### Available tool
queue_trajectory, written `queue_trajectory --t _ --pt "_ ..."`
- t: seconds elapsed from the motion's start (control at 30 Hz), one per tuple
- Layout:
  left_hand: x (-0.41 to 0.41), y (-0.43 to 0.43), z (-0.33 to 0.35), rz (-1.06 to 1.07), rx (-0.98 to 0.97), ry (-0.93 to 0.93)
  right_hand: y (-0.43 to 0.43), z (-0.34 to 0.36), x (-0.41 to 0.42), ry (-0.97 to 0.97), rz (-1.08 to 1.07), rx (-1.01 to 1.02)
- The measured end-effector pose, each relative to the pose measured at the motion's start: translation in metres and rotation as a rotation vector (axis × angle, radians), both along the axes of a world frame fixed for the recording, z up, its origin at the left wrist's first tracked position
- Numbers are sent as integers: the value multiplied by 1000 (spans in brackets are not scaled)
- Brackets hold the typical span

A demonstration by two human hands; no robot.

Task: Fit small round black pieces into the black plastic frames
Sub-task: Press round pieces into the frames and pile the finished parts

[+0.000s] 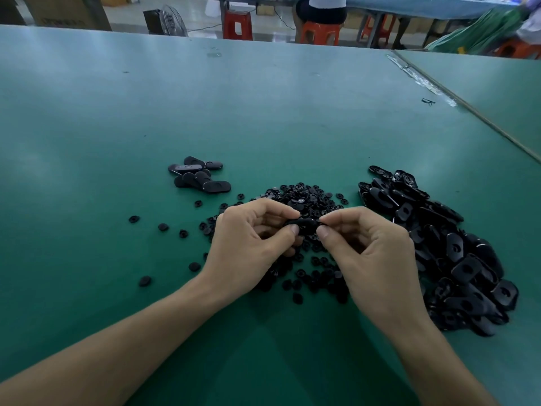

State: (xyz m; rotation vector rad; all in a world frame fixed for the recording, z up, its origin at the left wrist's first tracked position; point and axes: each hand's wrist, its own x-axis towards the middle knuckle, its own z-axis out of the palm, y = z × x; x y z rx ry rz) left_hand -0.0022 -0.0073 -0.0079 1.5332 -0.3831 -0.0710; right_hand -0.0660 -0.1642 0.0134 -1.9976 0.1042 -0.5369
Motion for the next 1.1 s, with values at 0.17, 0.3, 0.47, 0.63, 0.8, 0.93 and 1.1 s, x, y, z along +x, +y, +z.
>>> queue_trajectory --t 0.17,0.3,0.47,0.63,0.8,0.93,1.1 --pt "0 0 0 -10 -3 -6 1 1 0 4 -8 -3" --pt "0 0 0 -12 1 -15 2 2 0 12 21 43" --pt "0 1 0 -14 3 -30 2 -2 1 66 52 188" --pt "0 1 0 -17 -4 -18 1 -3 3 80 46 230" --pt "-1 0 1 -16 -11 -14 1 -2 3 99 47 306" --pt "-1 0 1 -22 -21 -9 -1 -1 3 113 49 404" --pt "0 1 1 -25 -18 -5 -2 -1 3 123 71 434"
